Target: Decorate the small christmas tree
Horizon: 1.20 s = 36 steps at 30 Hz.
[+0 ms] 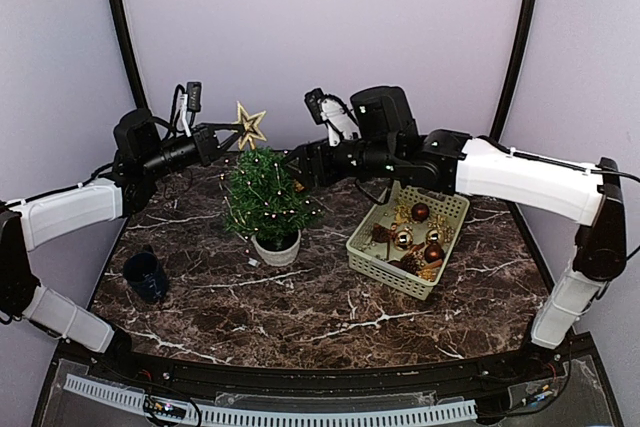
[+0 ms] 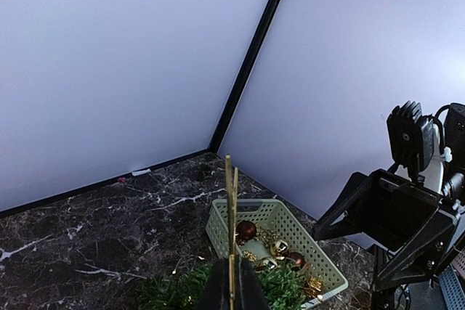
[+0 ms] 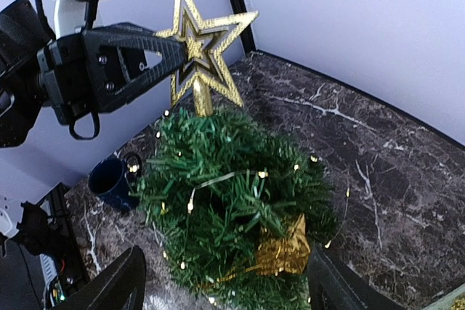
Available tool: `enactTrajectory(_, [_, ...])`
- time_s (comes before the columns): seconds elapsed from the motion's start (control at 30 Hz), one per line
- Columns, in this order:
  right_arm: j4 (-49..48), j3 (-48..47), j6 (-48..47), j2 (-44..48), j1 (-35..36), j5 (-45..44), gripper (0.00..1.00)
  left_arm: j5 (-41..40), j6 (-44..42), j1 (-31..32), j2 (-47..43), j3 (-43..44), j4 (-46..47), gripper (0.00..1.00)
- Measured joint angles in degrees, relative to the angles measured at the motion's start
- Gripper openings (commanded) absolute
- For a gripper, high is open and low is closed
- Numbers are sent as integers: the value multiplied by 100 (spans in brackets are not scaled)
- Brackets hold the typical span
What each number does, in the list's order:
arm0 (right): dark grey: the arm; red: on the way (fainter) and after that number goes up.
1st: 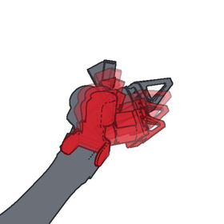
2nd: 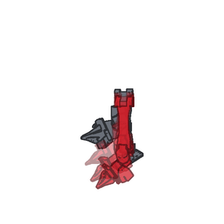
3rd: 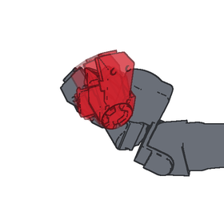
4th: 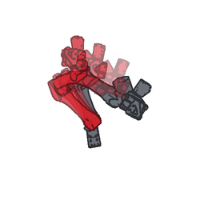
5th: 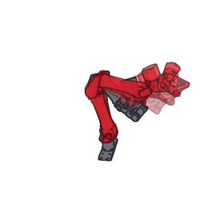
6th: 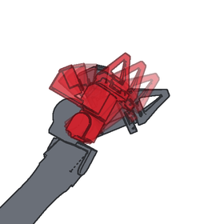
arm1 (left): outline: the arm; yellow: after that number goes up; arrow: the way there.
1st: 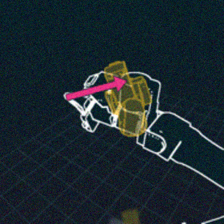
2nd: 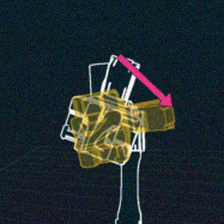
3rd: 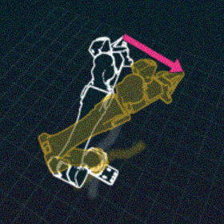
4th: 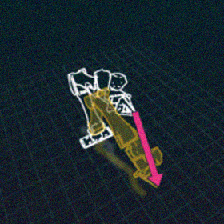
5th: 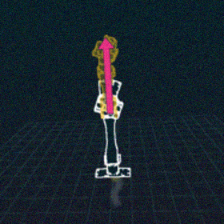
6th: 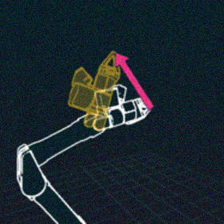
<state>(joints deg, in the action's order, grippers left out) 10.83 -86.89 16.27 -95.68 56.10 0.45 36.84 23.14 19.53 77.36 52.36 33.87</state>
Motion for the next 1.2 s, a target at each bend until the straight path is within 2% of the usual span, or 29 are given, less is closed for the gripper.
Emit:
enactTrajectory(0.3, [-11,-898,-216,-769,92,-459,72,-44,11,4,4,-116,197,0])
enactTrajectory(0.47, [-7,-1322,-350,-1161,92,-610,65,-57,33,7,22,-186,334,0])
enactTrajectory(0.9, [39,-1558,-525,-1458,92,-448,40,-70,223,28,59,-348,619,0])
enactTrajectory(1.07, [72,-1679,-531,-1554,92,-426,33,-72,291,31,68,-361,686,0])
enactTrajectory(1.2, [118,-1801,-546,-1659,92,-428,23,-70,323,31,92,-361,737,0])
